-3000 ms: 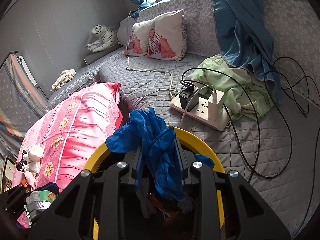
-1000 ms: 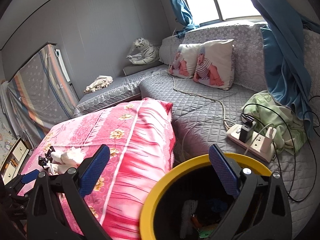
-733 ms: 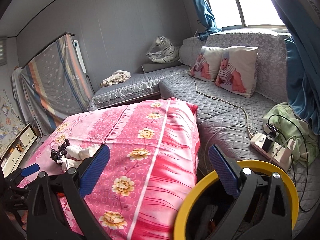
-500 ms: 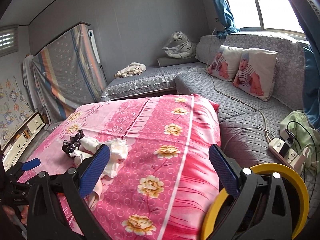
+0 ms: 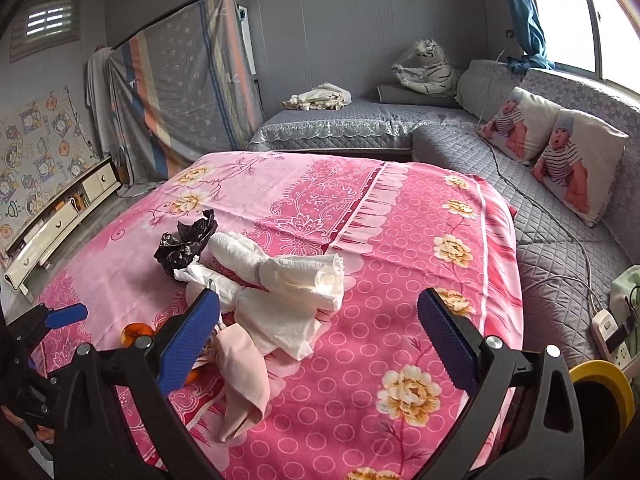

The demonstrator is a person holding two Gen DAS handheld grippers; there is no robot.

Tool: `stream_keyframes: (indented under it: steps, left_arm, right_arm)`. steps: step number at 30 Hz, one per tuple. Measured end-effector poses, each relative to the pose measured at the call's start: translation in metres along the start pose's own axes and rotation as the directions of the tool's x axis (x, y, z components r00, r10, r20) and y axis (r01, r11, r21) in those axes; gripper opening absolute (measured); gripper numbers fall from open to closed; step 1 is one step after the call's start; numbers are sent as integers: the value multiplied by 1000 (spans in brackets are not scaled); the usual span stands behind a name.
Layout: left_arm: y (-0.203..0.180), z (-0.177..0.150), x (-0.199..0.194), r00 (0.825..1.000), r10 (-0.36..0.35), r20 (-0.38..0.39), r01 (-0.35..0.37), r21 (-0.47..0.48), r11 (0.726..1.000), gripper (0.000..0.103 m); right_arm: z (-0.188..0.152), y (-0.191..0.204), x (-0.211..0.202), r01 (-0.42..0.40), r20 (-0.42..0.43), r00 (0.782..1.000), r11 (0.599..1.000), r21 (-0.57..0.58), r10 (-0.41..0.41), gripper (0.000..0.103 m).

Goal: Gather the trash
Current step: 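Move both tools back over the orange peel and white tissue on the bed, then grasp the orange peel with the left tool while the right tool grasps the white tissue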

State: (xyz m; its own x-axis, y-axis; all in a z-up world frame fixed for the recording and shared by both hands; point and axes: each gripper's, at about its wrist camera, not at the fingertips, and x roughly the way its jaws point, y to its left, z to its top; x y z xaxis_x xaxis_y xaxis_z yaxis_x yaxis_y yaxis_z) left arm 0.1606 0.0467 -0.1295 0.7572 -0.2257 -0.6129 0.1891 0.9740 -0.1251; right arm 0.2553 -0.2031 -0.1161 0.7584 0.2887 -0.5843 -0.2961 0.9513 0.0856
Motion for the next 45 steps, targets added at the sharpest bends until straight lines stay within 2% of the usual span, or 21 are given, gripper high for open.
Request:
stream_keyframes:
  steps: [7,14,23,25,29,31,35,39,45]
  left_arm:
    - [6,-1,16,998,-48,-39,47,-29,998,95]
    - [10,-4,36,989,-97,-112,91,-56,994,95]
    - [5,-1,54,974,-144,-176,141,-30,990,94]
    - [4,-1,59,971,-147,-189,146,-20,989,92]
    - [2,-2,69,963,-156,-222,156,-15,988,81]
    - [2,-3,70,962,-156,-223,158,-11,987,77]
    - [4,-4,68,963,-165,-212,164,-21,986,65]
    - [4,-4,62,969,-153,-195,152,-20,988,53]
    - [5,-1,59,974,-136,-184,133,-26,991,42]
  right_arm:
    - [8,11,48,-11,-46,999,998,-66,7,94]
    - [16,8,77,-32,-69,997,998,-61,28,94]
    - [16,6,104,-48,-135,990,998,-49,41,94]
    - [16,7,108,-50,-147,988,998,-46,42,94]
    - [14,7,114,-43,-159,987,998,-41,36,93]
    - [14,5,116,-34,-165,986,999,-30,29,86]
    - [13,2,120,-35,-175,984,999,-3,34,84]
    - [12,3,120,-39,-178,983,999,-2,38,74]
    - [13,12,117,-46,-181,983,998,-51,37,51]
